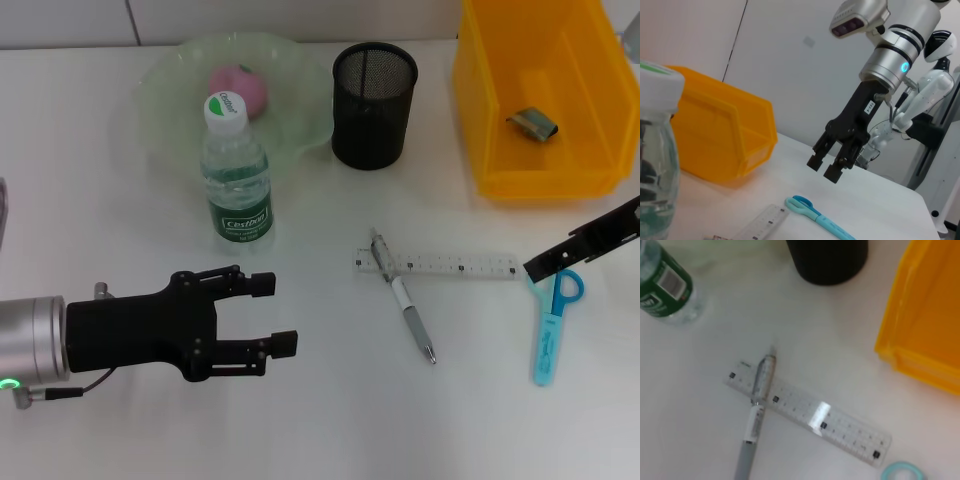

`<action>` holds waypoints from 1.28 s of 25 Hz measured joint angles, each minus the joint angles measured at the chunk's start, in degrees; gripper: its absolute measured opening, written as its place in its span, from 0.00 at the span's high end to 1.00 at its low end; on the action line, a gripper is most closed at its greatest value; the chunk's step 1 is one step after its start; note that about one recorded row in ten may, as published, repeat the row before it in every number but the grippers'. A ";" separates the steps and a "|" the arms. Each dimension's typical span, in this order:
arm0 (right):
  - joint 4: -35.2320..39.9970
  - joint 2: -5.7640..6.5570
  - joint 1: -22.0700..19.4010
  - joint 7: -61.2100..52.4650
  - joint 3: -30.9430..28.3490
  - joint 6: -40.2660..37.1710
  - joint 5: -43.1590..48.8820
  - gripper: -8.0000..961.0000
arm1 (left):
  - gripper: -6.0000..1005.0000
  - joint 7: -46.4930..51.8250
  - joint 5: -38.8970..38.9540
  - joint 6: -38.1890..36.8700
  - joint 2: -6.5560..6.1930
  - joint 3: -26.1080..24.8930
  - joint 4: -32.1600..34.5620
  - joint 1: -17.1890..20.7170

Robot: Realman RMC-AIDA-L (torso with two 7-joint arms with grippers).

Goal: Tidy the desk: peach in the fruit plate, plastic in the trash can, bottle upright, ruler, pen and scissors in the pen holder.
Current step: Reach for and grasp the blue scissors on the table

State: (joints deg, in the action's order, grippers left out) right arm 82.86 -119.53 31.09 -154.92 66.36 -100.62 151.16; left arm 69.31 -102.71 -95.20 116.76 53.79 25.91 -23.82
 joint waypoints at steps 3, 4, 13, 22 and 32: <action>-0.85 0.00 -0.08 -3.22 1.25 0.39 2.38 0.15 | 0.17 0.71 -0.05 0.02 -0.14 0.28 0.02 -0.47; -1.13 0.00 -0.11 -4.29 1.68 0.55 3.19 0.15 | 0.17 0.91 -0.05 0.02 -0.23 0.42 0.02 -0.62; -3.49 -0.03 -0.43 -12.61 3.68 1.14 3.86 0.15 | 0.17 1.37 -0.12 0.28 -0.40 0.54 0.02 -1.19; -8.40 -0.18 0.54 -14.39 5.17 1.46 3.97 0.15 | 0.17 1.03 -1.38 0.37 -0.02 0.53 0.02 -2.12; -12.06 -0.17 2.30 -14.45 6.27 3.55 4.09 0.15 | 0.17 0.76 -1.44 0.04 0.26 0.31 0.02 -1.49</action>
State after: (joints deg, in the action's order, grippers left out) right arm 70.80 -119.69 33.38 -169.37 72.63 -97.07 155.25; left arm 70.07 -104.16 -95.16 117.02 54.10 25.93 -25.30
